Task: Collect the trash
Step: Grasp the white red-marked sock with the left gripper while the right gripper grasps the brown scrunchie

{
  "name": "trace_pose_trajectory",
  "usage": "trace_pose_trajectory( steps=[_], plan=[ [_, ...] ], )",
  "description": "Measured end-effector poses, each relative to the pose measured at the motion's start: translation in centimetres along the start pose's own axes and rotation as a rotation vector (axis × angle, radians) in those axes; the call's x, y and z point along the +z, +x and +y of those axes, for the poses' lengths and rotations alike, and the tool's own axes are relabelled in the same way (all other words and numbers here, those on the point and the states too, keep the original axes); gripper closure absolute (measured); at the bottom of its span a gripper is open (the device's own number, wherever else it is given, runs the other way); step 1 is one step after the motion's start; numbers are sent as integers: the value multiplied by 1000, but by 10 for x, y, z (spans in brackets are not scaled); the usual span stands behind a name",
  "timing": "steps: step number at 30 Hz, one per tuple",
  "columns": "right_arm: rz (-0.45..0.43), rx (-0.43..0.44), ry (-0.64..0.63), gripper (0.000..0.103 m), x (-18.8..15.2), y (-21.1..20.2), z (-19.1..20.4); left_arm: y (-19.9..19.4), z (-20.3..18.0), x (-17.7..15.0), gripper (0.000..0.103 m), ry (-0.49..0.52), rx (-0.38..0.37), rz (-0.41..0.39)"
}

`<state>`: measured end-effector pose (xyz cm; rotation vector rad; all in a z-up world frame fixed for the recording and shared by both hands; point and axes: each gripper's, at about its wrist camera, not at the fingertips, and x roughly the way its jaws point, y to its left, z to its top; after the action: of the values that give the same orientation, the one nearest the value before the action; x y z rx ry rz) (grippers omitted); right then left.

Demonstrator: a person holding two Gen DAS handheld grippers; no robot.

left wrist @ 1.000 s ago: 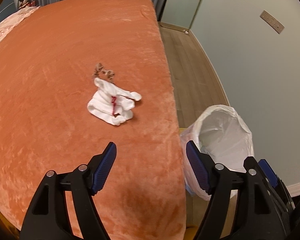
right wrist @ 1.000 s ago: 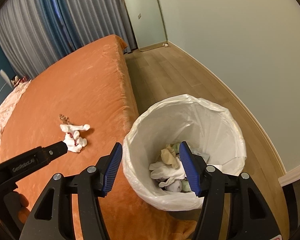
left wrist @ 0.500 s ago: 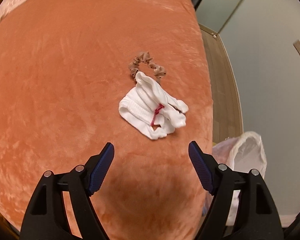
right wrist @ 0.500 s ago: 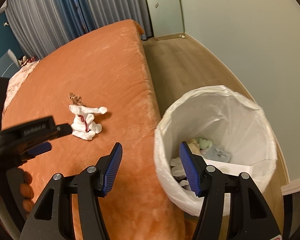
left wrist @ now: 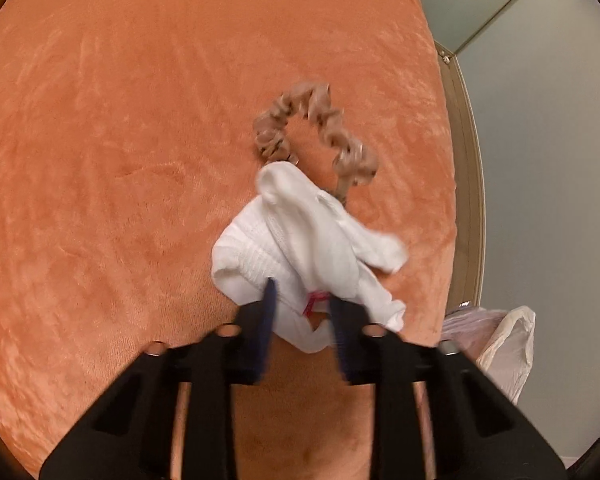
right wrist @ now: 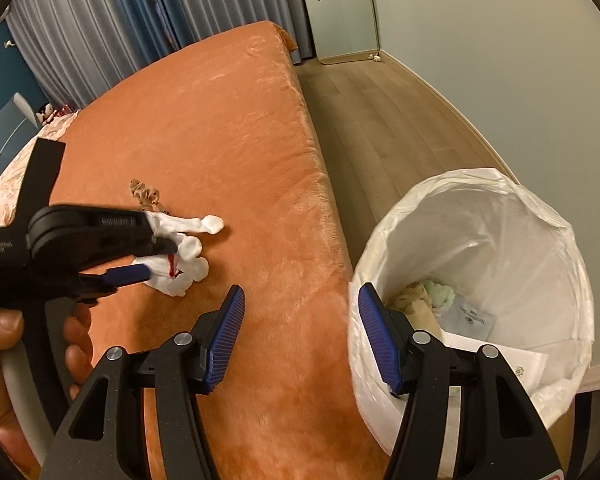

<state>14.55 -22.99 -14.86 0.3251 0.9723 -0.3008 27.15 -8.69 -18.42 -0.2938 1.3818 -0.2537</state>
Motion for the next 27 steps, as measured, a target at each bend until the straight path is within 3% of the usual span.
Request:
trace_pose_trajectory(
  steps=[4,13,21,22,24,25,26,27],
  plan=[
    [7,12,-17,46,8,11,15,-8,10,-9,99,46,19,-33],
    [8,47,-42,46,33,38,58,-28,42,-6,101,26,-7,-55],
    [13,54,-43,46,42,48,67,-54,61,3,101,28,-8,-133],
    [12,51,-41,46,43,49,67,-55,63,4,98,11,-24,-130],
    [12,49,-36,46,45,50,65,-56,61,6,77,-5,-55,-123],
    [11,49,-34,46,46,50,63,-56,58,9,55,-12,-50,-127],
    [9,48,-33,46,46,50,62,-57,55,9,46,-15,-45,-137],
    [8,46,-35,46,47,50,61,-54,47,11,46,-15,-41,-143]
  ],
)
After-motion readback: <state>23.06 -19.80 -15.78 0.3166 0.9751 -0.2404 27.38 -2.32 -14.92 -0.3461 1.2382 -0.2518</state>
